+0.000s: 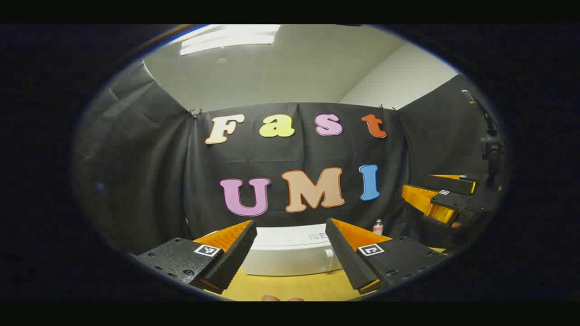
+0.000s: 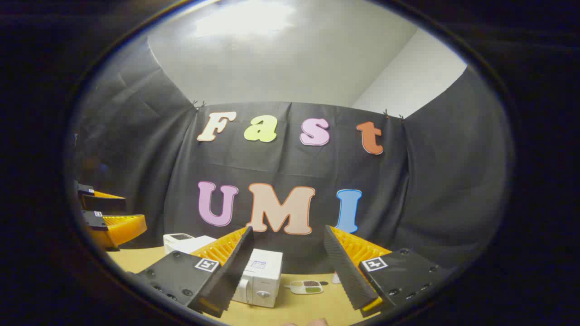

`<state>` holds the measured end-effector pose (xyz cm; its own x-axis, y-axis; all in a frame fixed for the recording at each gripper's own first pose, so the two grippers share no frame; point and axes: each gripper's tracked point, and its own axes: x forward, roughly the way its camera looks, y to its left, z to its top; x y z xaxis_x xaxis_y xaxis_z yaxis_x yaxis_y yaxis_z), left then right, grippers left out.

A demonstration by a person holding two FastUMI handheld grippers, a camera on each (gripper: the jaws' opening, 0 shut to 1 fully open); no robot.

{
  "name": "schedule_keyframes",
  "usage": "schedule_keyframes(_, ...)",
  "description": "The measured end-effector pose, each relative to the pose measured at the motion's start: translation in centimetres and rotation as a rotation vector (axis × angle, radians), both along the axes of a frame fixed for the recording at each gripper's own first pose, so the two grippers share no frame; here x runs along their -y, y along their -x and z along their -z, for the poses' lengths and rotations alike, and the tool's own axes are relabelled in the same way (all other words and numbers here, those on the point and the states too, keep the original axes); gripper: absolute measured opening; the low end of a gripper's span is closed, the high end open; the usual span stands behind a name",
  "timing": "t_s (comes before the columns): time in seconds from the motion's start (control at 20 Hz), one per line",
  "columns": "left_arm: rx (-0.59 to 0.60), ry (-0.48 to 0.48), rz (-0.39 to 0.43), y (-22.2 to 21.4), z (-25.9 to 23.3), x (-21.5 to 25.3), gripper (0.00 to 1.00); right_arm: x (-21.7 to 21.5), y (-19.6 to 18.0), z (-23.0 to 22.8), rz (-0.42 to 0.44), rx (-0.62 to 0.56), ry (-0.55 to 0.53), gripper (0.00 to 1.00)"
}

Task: Open the microwave oven with the left hand, put the food in, and close the microwave oven.

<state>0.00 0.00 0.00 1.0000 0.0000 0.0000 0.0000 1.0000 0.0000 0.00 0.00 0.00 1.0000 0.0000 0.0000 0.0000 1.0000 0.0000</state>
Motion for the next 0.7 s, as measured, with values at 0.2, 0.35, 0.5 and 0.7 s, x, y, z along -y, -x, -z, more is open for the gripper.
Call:
schedule_keyframes(0.2,-0.006,-0.025,0.002,0.0,0.3,0.4,0.97,0.1,0.2,0.9,-0.015,-0.022,0.003,0.96)
schedule_keyframes(0.35,-0.006,-0.019,0.012,0.0,0.3,0.9,0.98,0.3,0.1,1.0,-0.021,-0.022,-0.005,0.96)
schedule_keyframes(0.5,-0.018,-0.022,0.041,0.1,0.8,1.6,1.0,0.4,0.2,1.5,-0.021,-0.031,0.01,0.96)
schedule_keyframes(0.7,-0.021,-0.023,0.04,0.4,1.1,1.7,0.98,0.7,0.5,1.5,-0.017,-0.035,-0.003,0.96)
